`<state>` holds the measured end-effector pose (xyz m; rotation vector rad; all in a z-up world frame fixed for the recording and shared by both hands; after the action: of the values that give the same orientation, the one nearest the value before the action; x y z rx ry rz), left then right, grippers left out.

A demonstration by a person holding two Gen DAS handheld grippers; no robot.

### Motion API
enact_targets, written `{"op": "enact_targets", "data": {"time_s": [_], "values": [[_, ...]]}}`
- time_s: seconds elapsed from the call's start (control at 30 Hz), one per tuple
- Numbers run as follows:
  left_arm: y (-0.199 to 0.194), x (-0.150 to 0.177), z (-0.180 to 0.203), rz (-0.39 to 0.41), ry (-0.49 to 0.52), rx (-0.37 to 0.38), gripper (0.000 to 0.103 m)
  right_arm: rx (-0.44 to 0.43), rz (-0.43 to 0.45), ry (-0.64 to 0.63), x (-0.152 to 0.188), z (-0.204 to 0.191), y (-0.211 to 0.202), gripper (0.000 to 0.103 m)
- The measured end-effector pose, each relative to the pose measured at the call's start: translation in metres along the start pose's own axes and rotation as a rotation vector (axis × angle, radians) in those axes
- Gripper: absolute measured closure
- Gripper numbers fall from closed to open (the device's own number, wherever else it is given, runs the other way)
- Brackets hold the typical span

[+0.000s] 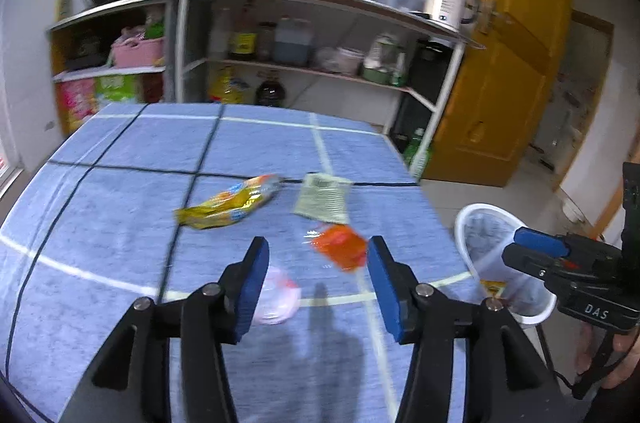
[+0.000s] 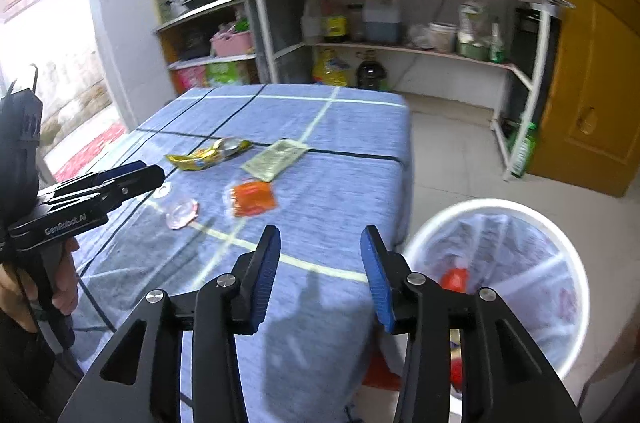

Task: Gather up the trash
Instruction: 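Grasp the clear plastic cup with the left gripper while the right grasps the orange packet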

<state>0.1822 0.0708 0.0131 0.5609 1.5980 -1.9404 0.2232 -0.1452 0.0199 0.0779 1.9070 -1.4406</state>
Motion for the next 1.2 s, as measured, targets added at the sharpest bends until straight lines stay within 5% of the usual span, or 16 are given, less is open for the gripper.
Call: {"op": "enact_targets", "data": {"time_s": [0.5,0.6,1.2], "values": [[0.048,0.007,-0.029,-0.138,-0.060,-0.008,0.052,-0.035,-0.090,-0.091,-0.025,-0.029,0.052,0.059],[0.049,0.005,-0.028,-0.137,-0.059,0.004,0.068,-0.039,-0.096,-0.101,-0.028,-0.030,0.056,0.059],[0.021,0.010,-0.056,-0.094,-0.091,0.025,0.071,-0.041,-0.218,-0.228,-0.055,-0.066,0.118,0.052]]}}
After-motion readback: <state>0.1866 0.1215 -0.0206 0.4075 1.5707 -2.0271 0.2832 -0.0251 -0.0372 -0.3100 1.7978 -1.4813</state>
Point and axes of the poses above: each gripper's, at about its wrist camera, not at the fingertips, and y roughly the way its jaws point, z to its right, x to its underside, the point moved 1 cm from there along y, roughly the way its jaws point, and after that the axes turned 13 degrees about -z, right-handed, at the moved point
